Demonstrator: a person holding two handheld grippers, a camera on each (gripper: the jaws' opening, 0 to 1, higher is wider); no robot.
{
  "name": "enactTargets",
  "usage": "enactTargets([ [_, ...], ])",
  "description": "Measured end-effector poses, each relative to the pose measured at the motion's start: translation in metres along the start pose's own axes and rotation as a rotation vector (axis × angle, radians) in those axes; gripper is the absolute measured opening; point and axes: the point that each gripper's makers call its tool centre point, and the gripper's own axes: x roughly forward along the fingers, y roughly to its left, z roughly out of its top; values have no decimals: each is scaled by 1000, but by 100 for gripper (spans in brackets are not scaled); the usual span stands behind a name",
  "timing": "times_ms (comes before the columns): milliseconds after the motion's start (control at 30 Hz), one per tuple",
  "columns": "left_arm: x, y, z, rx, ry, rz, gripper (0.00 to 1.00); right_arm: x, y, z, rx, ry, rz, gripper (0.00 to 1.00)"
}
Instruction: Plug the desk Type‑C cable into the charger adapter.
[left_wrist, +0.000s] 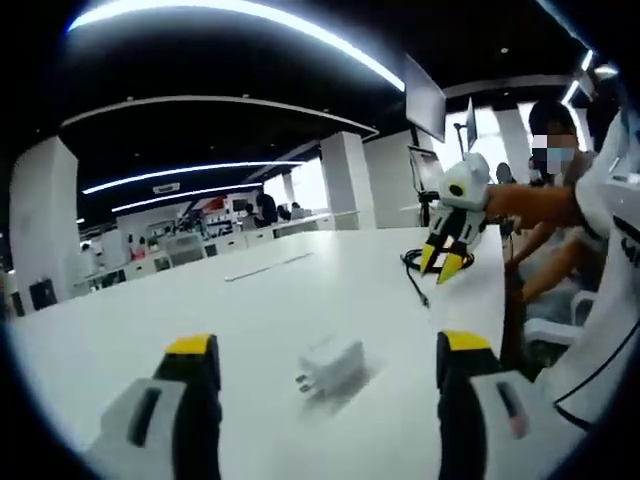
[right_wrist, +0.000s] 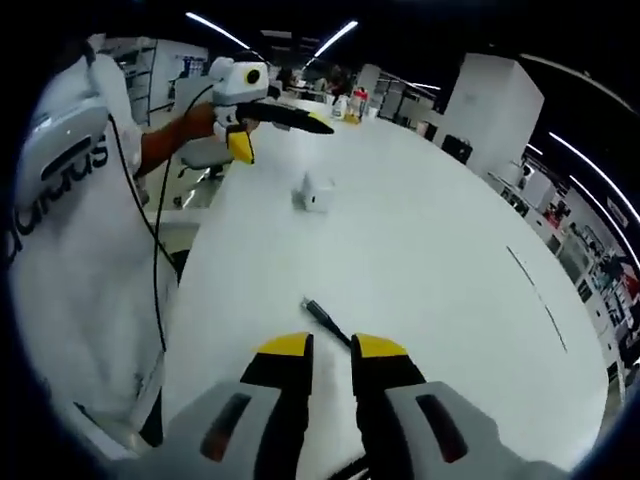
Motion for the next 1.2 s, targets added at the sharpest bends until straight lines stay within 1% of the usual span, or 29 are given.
enactTargets([
  [200,8,1,-4,48,56,-52,88,10,1,3,-16,12,43,14],
  [267,12,2,-3,70,58,-69,85,13,0,4,-20,15,58,14],
  [300,13,2,-1,73,54,-76,81,13,0,4,-21,17,62,14],
  [367,17,2,4,82,36,-118,80,16,2,4,-28,24,89,14],
  [433,20,2,4,89,47,-129,78,18,3,4,-29,30,99,14],
  [567,28,-2,-7,146,152,-200,75,20,5,3,-49,49,121,14],
  [633,31,-5,-12,154,197,-239,75,22,5,3,-61,57,130,13],
  [667,32,-6,-14,154,207,-248,74,22,5,3,-62,59,131,12],
  [700,33,-7,-18,155,235,-269,72,23,5,2,-63,65,135,12],
  [733,35,-10,-25,166,282,-308,71,24,7,3,-66,64,145,12],
  [767,37,-11,-26,169,290,-324,71,24,7,4,-66,63,149,12],
  [867,42,-15,-29,191,318,-388,65,26,10,6,-80,65,167,12],
  [900,44,-15,-28,189,318,-398,63,26,9,7,-82,65,168,12],
  [967,44,-18,-30,203,348,-449,60,27,8,8,-83,67,174,12],
  [1033,47,-16,-32,212,379,-459,58,27,8,8,-88,69,178,12],
  [1200,53,-13,-34,259,437,-495,57,27,8,7,-95,77,187,12],
])
